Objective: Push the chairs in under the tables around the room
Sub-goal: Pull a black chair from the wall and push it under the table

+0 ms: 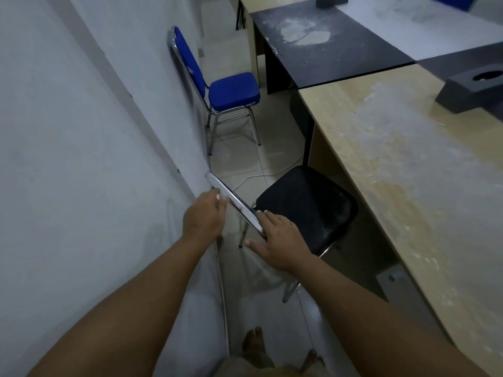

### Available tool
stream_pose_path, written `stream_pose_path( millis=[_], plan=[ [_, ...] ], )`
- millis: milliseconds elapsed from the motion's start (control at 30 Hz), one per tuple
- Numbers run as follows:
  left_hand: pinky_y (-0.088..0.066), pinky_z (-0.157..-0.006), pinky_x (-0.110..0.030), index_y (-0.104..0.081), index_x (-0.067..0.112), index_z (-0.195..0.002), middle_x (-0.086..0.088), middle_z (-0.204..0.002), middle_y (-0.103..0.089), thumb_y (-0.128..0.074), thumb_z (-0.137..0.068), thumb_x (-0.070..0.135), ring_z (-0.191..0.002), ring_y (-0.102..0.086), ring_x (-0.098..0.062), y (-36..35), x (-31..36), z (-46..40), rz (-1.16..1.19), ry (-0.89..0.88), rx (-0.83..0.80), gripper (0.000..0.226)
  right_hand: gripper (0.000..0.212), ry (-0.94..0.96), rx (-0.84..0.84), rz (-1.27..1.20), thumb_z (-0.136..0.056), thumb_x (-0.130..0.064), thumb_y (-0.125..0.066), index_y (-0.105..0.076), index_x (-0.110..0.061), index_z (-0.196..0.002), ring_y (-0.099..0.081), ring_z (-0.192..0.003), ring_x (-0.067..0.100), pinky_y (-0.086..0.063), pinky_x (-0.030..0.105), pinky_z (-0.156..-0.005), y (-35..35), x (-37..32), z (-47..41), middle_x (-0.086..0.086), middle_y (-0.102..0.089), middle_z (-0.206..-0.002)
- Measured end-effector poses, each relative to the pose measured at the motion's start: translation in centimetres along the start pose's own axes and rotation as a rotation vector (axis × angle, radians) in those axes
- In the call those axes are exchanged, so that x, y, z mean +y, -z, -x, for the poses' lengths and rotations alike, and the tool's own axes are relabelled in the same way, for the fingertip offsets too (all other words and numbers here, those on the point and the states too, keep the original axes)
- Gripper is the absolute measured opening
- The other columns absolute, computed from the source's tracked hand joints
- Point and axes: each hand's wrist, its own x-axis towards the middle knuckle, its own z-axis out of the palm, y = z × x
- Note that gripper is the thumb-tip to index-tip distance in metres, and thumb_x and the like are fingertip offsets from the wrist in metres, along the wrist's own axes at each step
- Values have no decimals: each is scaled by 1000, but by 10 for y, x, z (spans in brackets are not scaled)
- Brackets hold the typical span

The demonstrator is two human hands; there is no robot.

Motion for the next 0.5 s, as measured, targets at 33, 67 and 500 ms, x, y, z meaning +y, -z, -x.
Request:
stream_pose_path(
  millis=[33,67,500],
  plan=[
    [-49,-87,-40,-57,15,-126,-12,-119,-60,-43,-99,41,-107,-57,-29,0,-6,-11,-6,-5,-53,39,78,-12,-2,-13,-90,-64,-48,-30,-17,-149,-39,-133,24,-32,41,-110,-2,-3,-3,5,-40,-150],
    [-47,-95,-41,-51,15,-134,-13,-130,-53,-48,-98,43,-117,-51,-29,0,-12,-22,-29,-23,-105,46,78,-25,-1,-27,-91,-62,-49,-29,-16,-150,-40,-132,25,-33,40,-109,-4,-6,-6,5,-40,-149],
    [-11,-115,-59,-42,30,-140,-13,-159,-12,-16,-85,73,-147,-5,-33,-32,-34,-57,-173,-203,-323,75,58,-150,-14,-125,-94,-12,-51,-32,-30,-146,-61,-95,32,-47,39,-76,-7,-9,-23,7,-60,-127]
  ],
)
